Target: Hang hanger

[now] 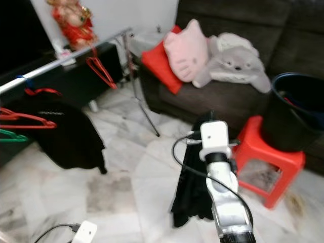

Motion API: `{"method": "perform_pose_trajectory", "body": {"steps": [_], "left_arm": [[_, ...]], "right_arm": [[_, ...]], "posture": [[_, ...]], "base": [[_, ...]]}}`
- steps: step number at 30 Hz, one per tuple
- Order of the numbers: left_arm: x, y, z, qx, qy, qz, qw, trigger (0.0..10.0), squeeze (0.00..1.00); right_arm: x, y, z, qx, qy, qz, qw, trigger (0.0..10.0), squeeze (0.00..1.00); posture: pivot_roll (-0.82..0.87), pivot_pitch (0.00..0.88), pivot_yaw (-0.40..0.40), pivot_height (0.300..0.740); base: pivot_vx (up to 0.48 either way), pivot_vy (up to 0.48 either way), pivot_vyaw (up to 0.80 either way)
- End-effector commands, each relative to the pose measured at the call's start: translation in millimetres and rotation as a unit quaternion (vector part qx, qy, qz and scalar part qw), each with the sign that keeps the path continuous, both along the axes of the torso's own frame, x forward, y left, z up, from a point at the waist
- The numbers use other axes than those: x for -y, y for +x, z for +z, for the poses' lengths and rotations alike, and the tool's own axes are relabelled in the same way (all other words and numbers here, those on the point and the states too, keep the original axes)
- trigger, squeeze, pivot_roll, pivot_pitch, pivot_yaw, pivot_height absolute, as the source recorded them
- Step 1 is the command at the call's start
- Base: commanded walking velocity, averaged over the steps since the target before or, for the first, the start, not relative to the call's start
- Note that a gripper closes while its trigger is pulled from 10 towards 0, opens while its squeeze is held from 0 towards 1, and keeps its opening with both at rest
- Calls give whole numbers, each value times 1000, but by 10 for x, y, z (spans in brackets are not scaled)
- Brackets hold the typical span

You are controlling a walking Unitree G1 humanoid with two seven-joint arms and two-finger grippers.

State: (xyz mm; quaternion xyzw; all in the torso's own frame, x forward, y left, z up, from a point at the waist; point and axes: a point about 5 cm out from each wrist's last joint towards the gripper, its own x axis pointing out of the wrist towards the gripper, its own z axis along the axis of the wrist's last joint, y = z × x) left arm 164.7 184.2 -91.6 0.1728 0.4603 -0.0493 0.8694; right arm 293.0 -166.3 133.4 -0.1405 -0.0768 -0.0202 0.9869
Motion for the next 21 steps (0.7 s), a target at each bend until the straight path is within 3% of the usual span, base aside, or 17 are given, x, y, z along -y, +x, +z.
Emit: {"method": "perform_pose_trajectory", "body": {"steps": [1, 13, 21], "left_arm": [[23, -32, -18, -8, -5, 4, 1000, 10000, 0], [57, -22, -19, -7, -8, 7, 1000, 10000, 0], [99, -32, -27, -8, -10, 6, 1000, 10000, 0]], "right_arm": [[44, 6, 90, 21, -5, -4, 1000, 10000, 0], [80, -14, 78, 19, -2, -9, 1000, 10000, 0], [148, -37, 55, 13, 31, -26, 999, 10000, 0]], "posture": [[-208, 0, 60, 740], [-210, 0, 57, 740], [-225, 11, 57, 740]], "base": [[0, 0, 800], [0, 0, 800], [0, 0, 800]]}}
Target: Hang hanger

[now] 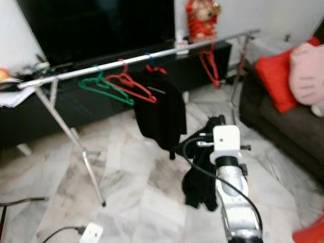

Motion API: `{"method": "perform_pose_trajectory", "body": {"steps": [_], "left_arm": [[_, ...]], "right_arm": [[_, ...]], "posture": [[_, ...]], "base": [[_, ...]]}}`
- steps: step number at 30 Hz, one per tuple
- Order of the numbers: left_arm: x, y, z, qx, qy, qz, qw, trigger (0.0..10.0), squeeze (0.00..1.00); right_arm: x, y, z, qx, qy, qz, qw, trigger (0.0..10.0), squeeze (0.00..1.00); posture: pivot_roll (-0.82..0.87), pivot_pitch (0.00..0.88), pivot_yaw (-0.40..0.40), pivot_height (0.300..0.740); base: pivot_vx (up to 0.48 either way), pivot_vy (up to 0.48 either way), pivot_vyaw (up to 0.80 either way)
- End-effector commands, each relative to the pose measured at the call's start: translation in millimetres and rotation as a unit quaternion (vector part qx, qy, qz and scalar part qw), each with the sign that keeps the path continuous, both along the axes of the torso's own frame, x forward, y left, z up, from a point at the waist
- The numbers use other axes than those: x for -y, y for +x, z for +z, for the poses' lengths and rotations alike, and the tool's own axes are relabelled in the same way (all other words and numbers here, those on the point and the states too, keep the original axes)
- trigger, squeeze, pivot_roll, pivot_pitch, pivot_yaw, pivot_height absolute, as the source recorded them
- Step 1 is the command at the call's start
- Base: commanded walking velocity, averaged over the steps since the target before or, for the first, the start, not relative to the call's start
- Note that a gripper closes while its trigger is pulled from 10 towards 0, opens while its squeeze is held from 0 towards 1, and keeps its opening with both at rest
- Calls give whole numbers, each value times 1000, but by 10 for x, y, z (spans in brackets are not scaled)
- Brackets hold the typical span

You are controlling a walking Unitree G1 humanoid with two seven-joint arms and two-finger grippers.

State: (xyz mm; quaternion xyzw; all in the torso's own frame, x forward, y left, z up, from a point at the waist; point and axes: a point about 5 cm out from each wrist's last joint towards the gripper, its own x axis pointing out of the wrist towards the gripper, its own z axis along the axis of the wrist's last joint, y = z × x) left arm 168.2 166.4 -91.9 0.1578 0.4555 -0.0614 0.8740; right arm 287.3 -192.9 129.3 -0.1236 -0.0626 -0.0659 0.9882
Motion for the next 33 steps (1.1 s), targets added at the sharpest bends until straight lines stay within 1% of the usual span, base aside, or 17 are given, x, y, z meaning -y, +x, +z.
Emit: {"method": "perform_pose_trajectory", "body": {"steps": [1, 7, 9, 10, 11, 12, 16, 17, 18, 21, 22, 24, 27, 30, 33], "left_arm": [[-74, -69, -26, -12, 10, 10, 1000, 10000, 0], [-51, -77, -31, -13, 7, 10, 1000, 10000, 0], [-25, -86, -36, -14, 4, 10, 1000, 10000, 0], [-25, -86, -36, -14, 4, 10, 1000, 10000, 0], [-14, -90, -39, -14, 3, 11, 1000, 10000, 0], [14, -99, -44, -15, -1, 11, 1000, 10000, 0], [41, -107, -49, -16, -4, 10, 1000, 10000, 0], [57, -114, -52, -16, -6, 9, 1000, 10000, 0], [57, -114, -52, -16, -6, 9, 1000, 10000, 0], [112, -136, -62, -17, -12, 3, 1000, 10000, 0], [126, -142, -64, -18, -13, -1, 1000, 10000, 0], [133, -146, -66, -18, -12, -3, 1000, 10000, 0], [155, -161, -73, -21, -10, -17, 1000, 10000, 0], [146, -157, -70, -19, -4, -30, 999, 10000, 0], [82, -131, -57, -14, 8, -33, 999, 10000, 0]], "right_arm": [[-112, 17, 87, 20, 10, 19, 1000, 10000, 0], [-70, 2, 50, 13, 11, 16, 1000, 10000, 0], [-7, -10, -22, 1, 50, 2, 999, 10000, 0], [-7, -10, -22, 1, 50, 2, 999, 10000, 0], [17, -15, -48, -4, 61, -2, 998, 10000, 0], [79, -28, -89, -12, 82, -11, 997, 10000, 0], [130, -49, -102, -12, 92, -14, 996, 10000, 0], [167, -66, -102, -9, 101, -19, 995, 10000, 0], [167, -66, -102, -9, 101, -19, 995, 10000, 0], [329, -142, -71, 5, 115, -44, 992, 10000, 0], [373, -161, -56, 8, 114, -51, 992, 10000, 0], [397, -172, -47, 11, 113, -55, 992, 10000, 0], [489, -195, -25, 17, 107, -67, 992, 10000, 0], [507, -183, -4, 22, 108, -71, 991, 10000, 0], [454, -140, 40, 33, 115, -66, 991, 10000, 0]], "posture": [[-228, 12, 56, 740], [-237, 16, 51, 740], [-240, 20, 44, 740], [-240, 20, 44, 740], [-241, 21, 43, 740], [-256, 26, 35, 740], [-266, 30, 30, 740], [-275, 26, 30, 740], [-275, 26, 30, 740], [-295, 16, 42, 740], [-302, 17, 50, 740], [-302, 17, 50, 740], [-294, 7, 68, 740], [-293, 0, 77, 740], [-297, 1, 69, 740]], "base": [[0, 0, 800], [0, 0, 800], [0, 0, 800], [0, 0, 800], [0, 0, 800], [0, 0, 800], [0, 0, 523], [0, 0, 0], [0, 0, 0], [0, 0, 0], [0, 0, 0], [0, 0, 0], [0, 0, 0], [0, 0, 0], [0, 0, 0]]}}
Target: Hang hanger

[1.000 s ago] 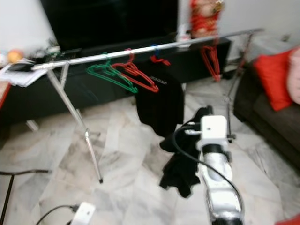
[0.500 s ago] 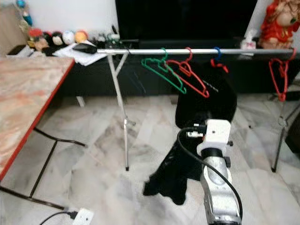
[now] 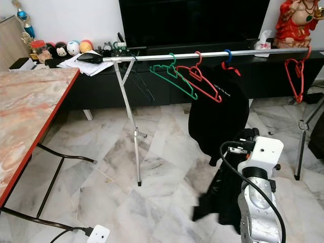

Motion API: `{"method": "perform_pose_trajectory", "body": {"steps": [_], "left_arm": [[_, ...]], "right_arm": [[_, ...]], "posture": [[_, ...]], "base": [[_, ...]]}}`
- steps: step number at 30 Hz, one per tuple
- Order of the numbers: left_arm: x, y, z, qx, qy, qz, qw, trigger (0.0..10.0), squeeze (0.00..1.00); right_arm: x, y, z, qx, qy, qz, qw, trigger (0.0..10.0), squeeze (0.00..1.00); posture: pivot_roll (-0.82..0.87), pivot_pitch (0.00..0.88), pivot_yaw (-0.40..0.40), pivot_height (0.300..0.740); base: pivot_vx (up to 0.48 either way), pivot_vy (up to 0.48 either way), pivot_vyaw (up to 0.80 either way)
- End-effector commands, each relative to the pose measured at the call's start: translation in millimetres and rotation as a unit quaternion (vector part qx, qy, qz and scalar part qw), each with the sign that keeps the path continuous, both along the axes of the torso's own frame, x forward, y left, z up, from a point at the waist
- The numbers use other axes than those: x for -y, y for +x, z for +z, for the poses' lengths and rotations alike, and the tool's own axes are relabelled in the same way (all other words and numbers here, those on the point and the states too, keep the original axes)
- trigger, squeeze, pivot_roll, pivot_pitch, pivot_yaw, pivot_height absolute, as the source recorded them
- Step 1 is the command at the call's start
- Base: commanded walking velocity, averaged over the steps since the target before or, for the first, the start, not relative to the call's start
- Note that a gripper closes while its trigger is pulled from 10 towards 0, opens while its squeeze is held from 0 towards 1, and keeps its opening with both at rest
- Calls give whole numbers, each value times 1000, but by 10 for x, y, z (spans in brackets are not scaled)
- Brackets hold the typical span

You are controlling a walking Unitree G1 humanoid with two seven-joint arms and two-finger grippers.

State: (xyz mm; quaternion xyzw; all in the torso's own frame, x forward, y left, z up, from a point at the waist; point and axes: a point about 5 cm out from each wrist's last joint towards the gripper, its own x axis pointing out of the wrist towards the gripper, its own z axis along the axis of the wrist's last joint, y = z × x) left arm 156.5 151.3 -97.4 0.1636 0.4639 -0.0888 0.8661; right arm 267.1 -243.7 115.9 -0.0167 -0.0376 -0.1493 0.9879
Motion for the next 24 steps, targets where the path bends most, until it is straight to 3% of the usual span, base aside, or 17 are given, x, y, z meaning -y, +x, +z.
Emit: {"method": "perform_pose_trajectory", "body": {"steps": [1, 12, 22, 24], "left_arm": [[-75, -12, 0, 2, 14, -6, 1000, 10000, 0], [-207, -11, 8, 0, 27, -4, 1000, 10000, 0], [-253, -20, 8, -2, 33, -2, 999, 10000, 0], [-248, -19, 8, -1, 31, -1, 1000, 10000, 0]], "right_arm": [[-59, 62, 175, 41, -1, 10, 999, 10000, 0], [-221, 25, -3, 20, 5, 25, 999, 10000, 0], [-321, 56, 21, 24, -3, 44, 999, 10000, 0], [-342, 57, 20, 17, -28, 58, 998, 10000, 0]], "posture": [[-297, 1, 69, 740], [-244, 0, 93, 740], [-246, 1, 93, 740], [-248, 0, 92, 740]], "base": [[0, 0, 0], [0, 0, 0], [0, -295, 0], [0, -307, 0]]}}
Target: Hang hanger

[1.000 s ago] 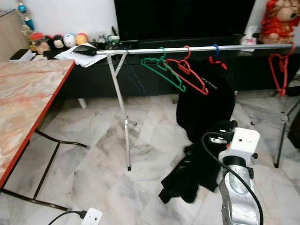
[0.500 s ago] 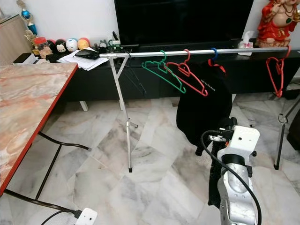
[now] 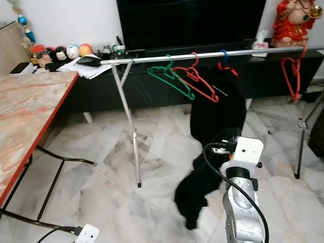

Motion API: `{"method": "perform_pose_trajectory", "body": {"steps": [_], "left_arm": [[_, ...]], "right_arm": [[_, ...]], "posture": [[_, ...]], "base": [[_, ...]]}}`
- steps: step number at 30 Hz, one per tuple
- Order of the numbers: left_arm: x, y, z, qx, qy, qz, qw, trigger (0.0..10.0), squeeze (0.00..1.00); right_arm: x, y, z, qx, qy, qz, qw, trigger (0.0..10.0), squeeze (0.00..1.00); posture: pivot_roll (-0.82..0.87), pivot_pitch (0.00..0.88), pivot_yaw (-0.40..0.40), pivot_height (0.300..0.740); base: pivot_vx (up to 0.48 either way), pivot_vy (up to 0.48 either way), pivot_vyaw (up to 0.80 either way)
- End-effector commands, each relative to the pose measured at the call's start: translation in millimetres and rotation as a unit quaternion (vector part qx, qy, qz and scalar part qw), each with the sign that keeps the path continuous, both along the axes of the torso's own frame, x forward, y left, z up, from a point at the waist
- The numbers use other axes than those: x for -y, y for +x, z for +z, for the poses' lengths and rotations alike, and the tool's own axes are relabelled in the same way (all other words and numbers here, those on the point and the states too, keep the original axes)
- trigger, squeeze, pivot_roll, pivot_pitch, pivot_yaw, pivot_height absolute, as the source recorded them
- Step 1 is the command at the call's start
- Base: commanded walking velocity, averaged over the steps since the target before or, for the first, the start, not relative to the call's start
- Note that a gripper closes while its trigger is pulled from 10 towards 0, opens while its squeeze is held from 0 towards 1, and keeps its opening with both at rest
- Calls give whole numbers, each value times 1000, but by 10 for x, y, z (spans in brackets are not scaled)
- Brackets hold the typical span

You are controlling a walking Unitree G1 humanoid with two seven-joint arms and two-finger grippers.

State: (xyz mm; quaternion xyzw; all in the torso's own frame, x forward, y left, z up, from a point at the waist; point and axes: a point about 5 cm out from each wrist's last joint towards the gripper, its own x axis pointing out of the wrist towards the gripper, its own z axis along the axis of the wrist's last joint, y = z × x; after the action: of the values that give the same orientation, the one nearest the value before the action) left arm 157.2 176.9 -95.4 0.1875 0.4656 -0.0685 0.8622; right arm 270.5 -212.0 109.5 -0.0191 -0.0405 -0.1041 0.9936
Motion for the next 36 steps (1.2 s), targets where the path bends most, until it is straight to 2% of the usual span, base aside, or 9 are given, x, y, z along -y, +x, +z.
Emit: {"method": "perform_pose_trajectory", "body": {"steps": [1, 8, 14, 19, 28, 31, 36], "left_arm": [[12, -27, -11, -4, 0, -7, 1000, 10000, 0], [52, -35, -17, -2, -6, -4, 1000, 10000, 0], [67, -44, -21, 0, -7, 8, 1000, 10000, 0], [81, -57, -28, 0, -6, 22, 1000, 10000, 0], [89, -73, -34, 2, -8, 57, 998, 10000, 0], [70, -71, -32, 4, -5, 64, 998, 10000, 0], [47, -70, -29, 7, 0, 76, 997, 10000, 0]], "right_arm": [[-38, 24, 85, 15, -32, 24, 999, 10000, 0], [-107, 10, 159, 1, -83, 143, 986, 10000, 0], [-89, 43, 207, 3, -79, 167, 983, 10000, 0], [-173, 76, 179, -4, -74, 205, 976, 10000, 0], [-278, 206, 265, 7, -70, 250, 966, 10000, 0], [-402, 293, 280, 13, -65, 273, 960, 10000, 0], [-554, 334, 259, 14, -58, 304, 951, 10000, 0]], "posture": [[-249, 0, 90, 740], [-256, 0, 69, 740], [-249, 0, 44, 740], [-246, 0, 10, 740], [-194, 0, -48, 740], [-160, 0, -59, 740], [-116, 0, -70, 740]], "base": [[0, -307, 0], [0, -306, 0], [0, -304, 0], [0, -303, 0], [0, -242, 0], [0, -242, 0], [0, -241, 0]]}}
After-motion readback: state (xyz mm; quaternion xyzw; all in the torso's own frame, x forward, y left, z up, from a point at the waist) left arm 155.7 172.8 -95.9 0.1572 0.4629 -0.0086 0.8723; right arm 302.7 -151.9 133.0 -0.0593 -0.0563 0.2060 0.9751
